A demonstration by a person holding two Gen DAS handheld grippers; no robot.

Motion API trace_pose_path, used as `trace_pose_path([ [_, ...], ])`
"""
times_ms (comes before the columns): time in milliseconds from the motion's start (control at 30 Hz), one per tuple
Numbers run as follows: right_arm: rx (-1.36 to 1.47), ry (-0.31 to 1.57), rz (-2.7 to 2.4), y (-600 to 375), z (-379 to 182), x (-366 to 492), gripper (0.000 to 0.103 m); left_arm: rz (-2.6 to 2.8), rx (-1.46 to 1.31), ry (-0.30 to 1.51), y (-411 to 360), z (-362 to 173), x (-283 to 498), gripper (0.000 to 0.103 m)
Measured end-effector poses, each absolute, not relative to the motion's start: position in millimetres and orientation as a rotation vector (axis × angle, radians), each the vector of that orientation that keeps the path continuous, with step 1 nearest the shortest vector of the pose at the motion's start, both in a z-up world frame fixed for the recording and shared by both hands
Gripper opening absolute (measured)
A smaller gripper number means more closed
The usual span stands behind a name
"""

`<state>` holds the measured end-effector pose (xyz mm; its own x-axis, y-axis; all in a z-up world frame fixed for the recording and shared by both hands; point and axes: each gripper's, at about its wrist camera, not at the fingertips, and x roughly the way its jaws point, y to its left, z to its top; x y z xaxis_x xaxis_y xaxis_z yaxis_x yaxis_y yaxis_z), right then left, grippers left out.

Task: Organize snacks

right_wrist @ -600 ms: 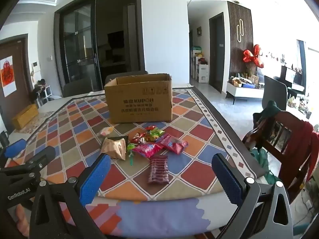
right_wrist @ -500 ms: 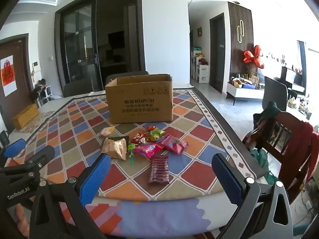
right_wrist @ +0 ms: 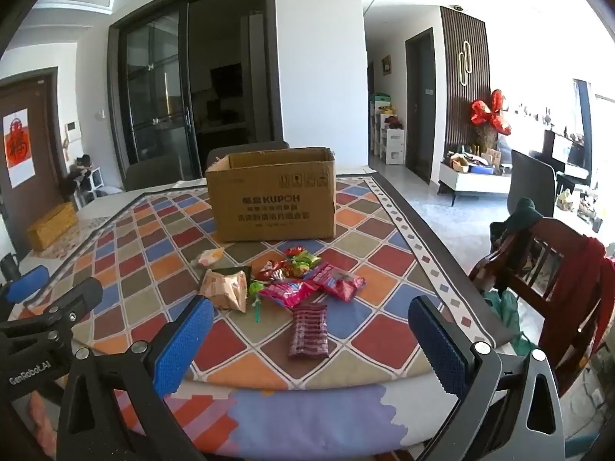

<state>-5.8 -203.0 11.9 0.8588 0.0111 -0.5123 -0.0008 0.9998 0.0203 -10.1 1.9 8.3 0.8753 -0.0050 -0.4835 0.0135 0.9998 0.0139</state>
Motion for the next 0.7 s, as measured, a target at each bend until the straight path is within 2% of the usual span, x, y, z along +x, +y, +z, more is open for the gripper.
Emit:
trace_pose_path([
  [700, 0.014, 0.521, 0.013, -203.9, 6.6, -9.1, 0.103, -0.024, 0.011, 0.488, 2.2, 12.9, -10.4, 0.103],
])
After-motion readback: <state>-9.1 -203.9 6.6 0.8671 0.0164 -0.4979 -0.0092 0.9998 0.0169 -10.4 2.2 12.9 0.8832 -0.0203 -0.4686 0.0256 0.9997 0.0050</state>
